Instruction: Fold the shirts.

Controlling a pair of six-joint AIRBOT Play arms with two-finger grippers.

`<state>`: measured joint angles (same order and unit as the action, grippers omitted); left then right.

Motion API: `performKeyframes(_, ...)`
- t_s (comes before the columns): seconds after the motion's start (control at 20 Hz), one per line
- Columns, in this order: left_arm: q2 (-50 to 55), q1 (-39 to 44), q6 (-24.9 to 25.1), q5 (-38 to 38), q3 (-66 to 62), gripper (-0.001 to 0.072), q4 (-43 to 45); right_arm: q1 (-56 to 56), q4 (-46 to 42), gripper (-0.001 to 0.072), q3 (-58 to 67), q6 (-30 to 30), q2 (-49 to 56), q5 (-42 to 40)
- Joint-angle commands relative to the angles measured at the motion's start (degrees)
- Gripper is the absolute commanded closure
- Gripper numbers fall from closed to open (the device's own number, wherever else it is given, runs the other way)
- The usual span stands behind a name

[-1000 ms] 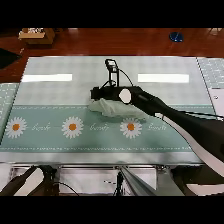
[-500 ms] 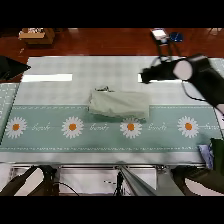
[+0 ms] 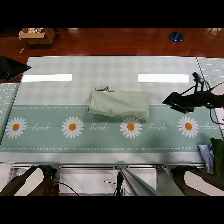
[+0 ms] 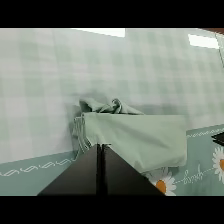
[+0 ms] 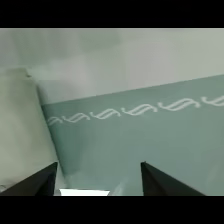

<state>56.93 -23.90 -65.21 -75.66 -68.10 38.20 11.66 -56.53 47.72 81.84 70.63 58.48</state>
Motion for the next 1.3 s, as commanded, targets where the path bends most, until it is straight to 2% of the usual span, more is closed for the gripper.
performKeyframes(0.0, 0.0, 0.0, 0.0, 0.0, 0.0, 0.0673, 0.0, -2.3, 15.3, 0.012, -4.0, -5.4, 4.2, -6.1)
performKeyframes(0.25, 0.1, 0.0, 0.0, 0.0, 0.0, 0.0674, 0.0, -12.5, 26.3, 0.0132, -4.0, -6.5, 12.2, -15.8)
performKeyframes(0.3, 0.1, 0.0, 0.0, 0.0, 0.0, 0.0674, 0.0, -14.1, 28.6, 0.0175, -4.0, -6.5, 13.2, -16.9)
performKeyframes(0.4, 0.3, 0.0, 0.0, 0.0, 0.0, 0.0674, 0.0, -15.8, 30.5, 0.0459, -4.0, -7.1, 13.8, -17.4)
performKeyframes(0.45, 0.4, 0.0, 0.0, 0.0, 0.0, 0.0674, 0.0, -15.8, 31.3, 0.0673, -3.8, -8.7, 13.7, -15.9)
performKeyframes(0.6, 0.4, 0.0, 0.0, 0.0, 0.0, 0.0673, 0.1, -11.6, 30.5, 0.0684, 0.3, -14.4, 11.8, -5.4)
performKeyframes(0.7, 0.4, 0.0, 0.0, 1.2, 0.0, 0.0673, 0.1, -7.3, 27.8, 0.0684, 5.1, -14.8, 7.6, 2.3)
performKeyframes(0.75, 0.4, 0.0, 0.0, 2.3, 0.0, 0.0673, 0.1, -4.8, 25.1, 0.0684, 8.2, -13.5, 4.6, 5.4)
performKeyframes(1.0, 1.7, 0.0, 0.0, 7.3, 0.0, 0.0673, 0.1, 9.2, 6.7, 0.0684, 25.1, 1.9, -10.1, 14.1)
performKeyframes(1.1, 2.8, 0.0, 0.0, 7.4, 0.0, 0.0673, 0.1, 16.4, -0.8, 0.0685, 30.1, 4.0, -14.3, 20.9)
performKeyframes(1.25, 3.7, 0.0, 0.2, 9.2, 0.0, 0.0673, 0.0, 28.2, -16.7, 0.0685, 34.4, 4.5, -17.8, 33.6)
